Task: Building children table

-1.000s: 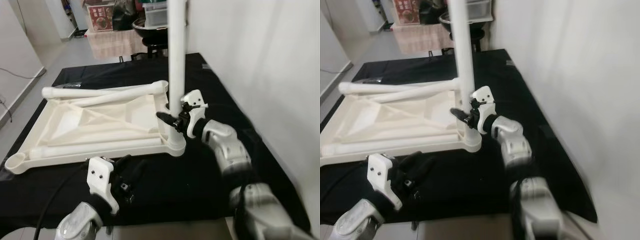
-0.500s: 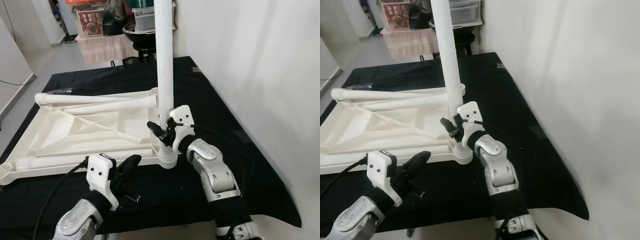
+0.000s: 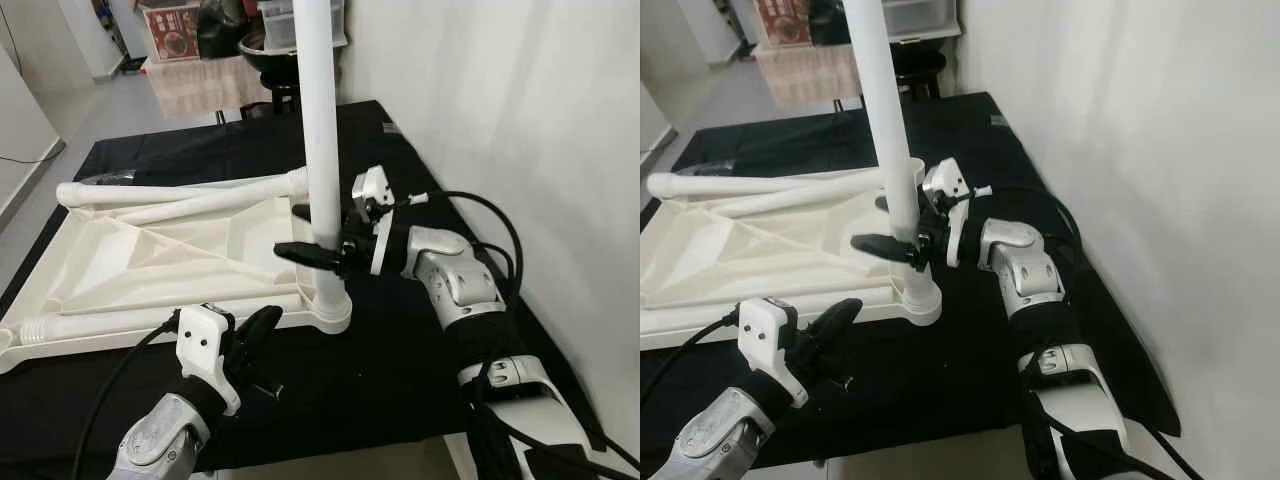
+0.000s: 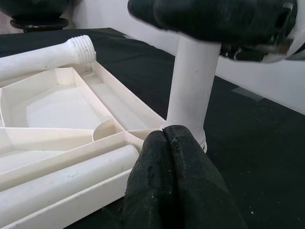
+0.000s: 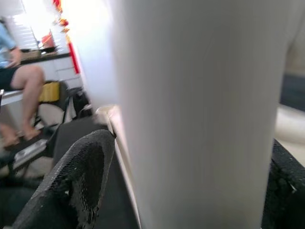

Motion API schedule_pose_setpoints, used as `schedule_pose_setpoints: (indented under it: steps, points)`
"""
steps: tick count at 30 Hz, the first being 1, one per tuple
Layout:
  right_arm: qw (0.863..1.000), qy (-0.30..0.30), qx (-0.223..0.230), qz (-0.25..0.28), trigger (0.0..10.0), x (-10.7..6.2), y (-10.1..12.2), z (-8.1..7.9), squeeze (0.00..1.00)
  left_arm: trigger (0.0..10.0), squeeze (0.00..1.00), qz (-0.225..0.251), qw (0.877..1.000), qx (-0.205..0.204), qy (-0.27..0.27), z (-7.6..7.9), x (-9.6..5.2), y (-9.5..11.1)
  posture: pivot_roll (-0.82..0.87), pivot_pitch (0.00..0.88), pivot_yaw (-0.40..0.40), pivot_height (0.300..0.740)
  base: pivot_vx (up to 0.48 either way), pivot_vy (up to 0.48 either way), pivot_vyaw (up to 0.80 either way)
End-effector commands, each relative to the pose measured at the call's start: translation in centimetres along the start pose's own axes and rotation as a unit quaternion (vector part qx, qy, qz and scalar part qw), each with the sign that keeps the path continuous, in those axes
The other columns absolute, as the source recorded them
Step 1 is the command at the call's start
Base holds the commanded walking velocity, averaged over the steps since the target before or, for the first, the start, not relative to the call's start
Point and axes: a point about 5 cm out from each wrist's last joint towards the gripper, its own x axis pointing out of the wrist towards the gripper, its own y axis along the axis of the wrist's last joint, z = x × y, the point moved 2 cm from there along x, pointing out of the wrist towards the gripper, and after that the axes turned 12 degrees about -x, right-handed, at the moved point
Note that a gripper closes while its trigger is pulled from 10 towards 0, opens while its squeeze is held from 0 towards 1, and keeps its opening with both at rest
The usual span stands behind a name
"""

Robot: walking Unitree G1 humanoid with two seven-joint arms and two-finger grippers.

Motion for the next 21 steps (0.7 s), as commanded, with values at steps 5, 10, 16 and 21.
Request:
schedule_pose_setpoints:
  steps: [5, 10, 16, 21]
  points:
    - [0.998, 0.056, 0.03, -0.005, 0.0, 1.6, 0.0, -0.1, 0.0, 10.0, 0.0, -0.006, 1.0, 0.002, 0.007, -0.2, -0.2, -0.4, -0.07, 0.063, 0.042, 0.74, 0.0, 0.0, 0.0]
    - [0.998, 0.042, 0.038, -0.017, 0.0, 1.2, -0.8, 0.5, 0.0, 10.0, 0.0, -0.007, 1.0, 0.001, 0.006, -0.1, -0.2, -0.5, -0.06, 0.06, 0.044, 0.74, 0.0, 0.0, 0.0]
    - [0.998, -0.051, 0.019, -0.037, 0.0, -0.6, -1.9, 1.8, 0.0, 10.0, 0.0, -0.006, 1.0, -0.003, 0.004, 0.0, -0.3, -0.5, -0.07, 0.067, 0.036, 0.74, 0.0, 0.0, 0.0]
    - [0.903, -0.408, 0.044, -0.125, 0.0, -2.9, -5.5, 2.1, 0.0, 10.0, 0.0, -0.006, 1.0, -0.005, 0.004, -0.1, -0.4, -0.5, -0.08, 0.07, 0.022, 0.74, 0.0, 0.0, 0.0]
